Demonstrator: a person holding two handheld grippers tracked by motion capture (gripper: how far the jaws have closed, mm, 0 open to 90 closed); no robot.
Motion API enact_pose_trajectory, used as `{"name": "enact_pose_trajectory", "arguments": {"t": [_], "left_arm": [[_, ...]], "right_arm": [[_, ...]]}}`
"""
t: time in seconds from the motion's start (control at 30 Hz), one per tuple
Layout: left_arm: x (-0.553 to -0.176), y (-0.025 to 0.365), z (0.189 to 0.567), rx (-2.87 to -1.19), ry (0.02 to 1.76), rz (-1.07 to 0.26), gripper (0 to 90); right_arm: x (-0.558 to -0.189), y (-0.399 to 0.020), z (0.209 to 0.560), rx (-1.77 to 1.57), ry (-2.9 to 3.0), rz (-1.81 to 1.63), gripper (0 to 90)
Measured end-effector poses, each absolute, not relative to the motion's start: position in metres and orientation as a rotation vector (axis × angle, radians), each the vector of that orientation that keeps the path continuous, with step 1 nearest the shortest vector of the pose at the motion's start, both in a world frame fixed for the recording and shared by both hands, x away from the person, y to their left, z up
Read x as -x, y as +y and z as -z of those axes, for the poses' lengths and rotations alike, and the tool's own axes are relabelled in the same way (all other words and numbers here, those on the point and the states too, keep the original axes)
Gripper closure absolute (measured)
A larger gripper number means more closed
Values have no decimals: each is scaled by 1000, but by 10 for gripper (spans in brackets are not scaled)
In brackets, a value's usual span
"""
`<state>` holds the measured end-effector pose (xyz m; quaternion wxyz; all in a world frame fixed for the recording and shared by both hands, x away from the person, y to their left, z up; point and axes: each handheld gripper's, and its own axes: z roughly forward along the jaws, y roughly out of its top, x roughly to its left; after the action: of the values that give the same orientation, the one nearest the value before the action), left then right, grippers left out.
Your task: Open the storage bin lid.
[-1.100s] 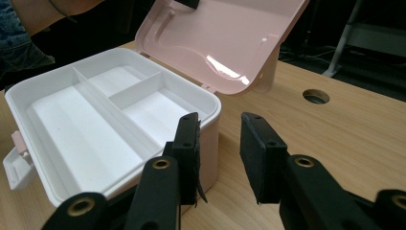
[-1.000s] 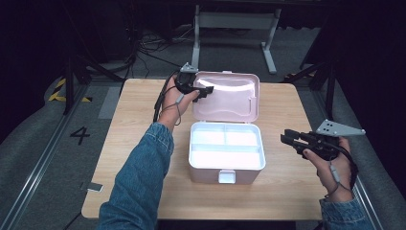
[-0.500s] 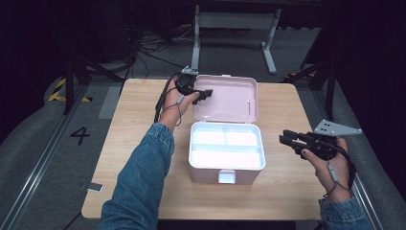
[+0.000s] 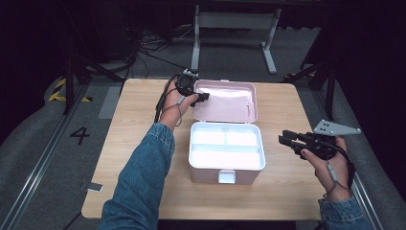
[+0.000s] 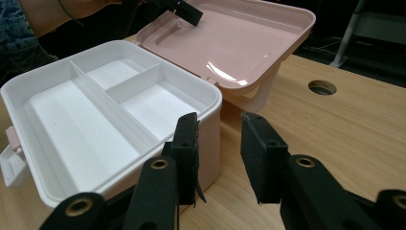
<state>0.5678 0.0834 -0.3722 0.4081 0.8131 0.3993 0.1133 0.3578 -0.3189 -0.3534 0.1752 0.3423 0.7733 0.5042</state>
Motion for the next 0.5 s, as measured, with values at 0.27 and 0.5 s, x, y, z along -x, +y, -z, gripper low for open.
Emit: {"name": "enact_pose_trajectory", "arguments": {"t": [0.27,0.5], "left_arm": [[-567,85,379,-2074,1055,-266,347],[-563,89,381,-2086,1060,-263,343]], "right_arm": [[-358,-318,354,-971,2195,-1434,682],[-358,-317,354,-971,2203,-1431,679]]}}
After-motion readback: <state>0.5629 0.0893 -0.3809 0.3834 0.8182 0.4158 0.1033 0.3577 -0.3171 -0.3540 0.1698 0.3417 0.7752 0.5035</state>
